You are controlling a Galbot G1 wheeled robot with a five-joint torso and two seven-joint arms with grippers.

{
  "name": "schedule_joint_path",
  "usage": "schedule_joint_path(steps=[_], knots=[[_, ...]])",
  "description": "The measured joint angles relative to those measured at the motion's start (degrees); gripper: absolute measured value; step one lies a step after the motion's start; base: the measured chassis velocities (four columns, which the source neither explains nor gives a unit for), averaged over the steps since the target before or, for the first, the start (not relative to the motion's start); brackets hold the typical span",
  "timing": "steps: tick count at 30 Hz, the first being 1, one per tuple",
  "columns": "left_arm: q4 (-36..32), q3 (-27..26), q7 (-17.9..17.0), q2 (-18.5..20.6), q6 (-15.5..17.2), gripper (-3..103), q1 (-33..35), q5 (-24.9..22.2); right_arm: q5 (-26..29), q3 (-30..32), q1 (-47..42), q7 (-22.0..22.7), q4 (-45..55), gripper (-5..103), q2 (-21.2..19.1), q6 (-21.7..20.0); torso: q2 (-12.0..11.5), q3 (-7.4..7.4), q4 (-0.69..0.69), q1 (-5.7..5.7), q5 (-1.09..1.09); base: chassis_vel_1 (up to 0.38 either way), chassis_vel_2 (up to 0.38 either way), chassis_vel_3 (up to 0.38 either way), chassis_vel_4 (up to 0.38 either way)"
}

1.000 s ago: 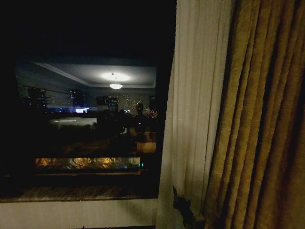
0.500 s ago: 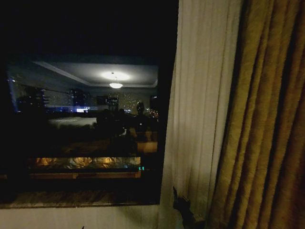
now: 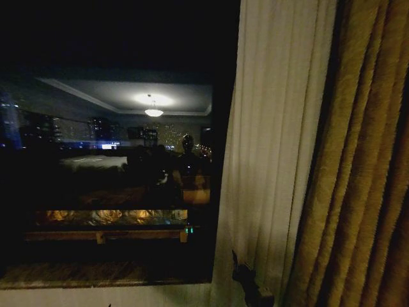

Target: Open the curtains by pulling them apart, changing their state from closed to fully open.

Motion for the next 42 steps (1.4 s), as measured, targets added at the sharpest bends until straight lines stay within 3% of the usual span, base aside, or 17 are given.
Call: schedule_joint_path(steps=[13, 17, 19, 22, 29, 42], knots=[[-0.50, -0.20, 0.02, -0.19, -0.18, 100, 0.42, 0.06, -0.09, -0.29, -0.14, -0.09, 0.47, 0, 0.00, 0.09, 0.02, -0.02, 0.00, -0.03, 0.02, -0.226, -0.239, 0.223, 0.238], [-0.46, -0.09, 0.03, -0.26, -0.20, 100, 0.34, 0.15, -2.39, -0.51, -0.37, -1.08, 0.58, 0, 0.00, 1.82, 0.01, 0.00, -0.01, -0.01, -0.04, -0.340, -0.329, 0.344, 0.334], [-0.22, -0.01, 0.05, -0.29, -0.20, 100, 0.18, 0.23, -4.54, -0.71, -0.66, -1.75, 0.53, 0, -0.02, 2.52, 0.01, -0.01, 0.00, -0.02, 0.06, -0.263, -0.239, 0.306, 0.224], [0.02, 0.07, 0.06, -0.30, -0.20, 100, 0.08, 0.25, -5.25, -0.92, -0.72, -1.73, 0.40, 0, -0.03, 2.88, 0.02, -0.01, -0.02, -0.03, 0.03, -0.219, -0.177, 0.197, 0.158], [1.00, 0.12, 0.06, -0.05, -0.22, 100, -0.58, 0.29, -6.18, -1.29, -0.28, -1.52, -0.83, 0, 0.02, 3.62, 0.02, -0.01, 0.03, -0.01, -0.06, -0.016, -0.055, 0.031, 0.030], [2.11, 0.15, 0.04, 0.45, -0.22, 100, -1.46, 0.18, -7.62, -1.57, 0.59, -1.34, -2.20, 0, -0.01, 3.85, 0.01, -0.01, -0.01, -0.02, 0.03, 0.019, 0.020, -0.013, -0.011]])
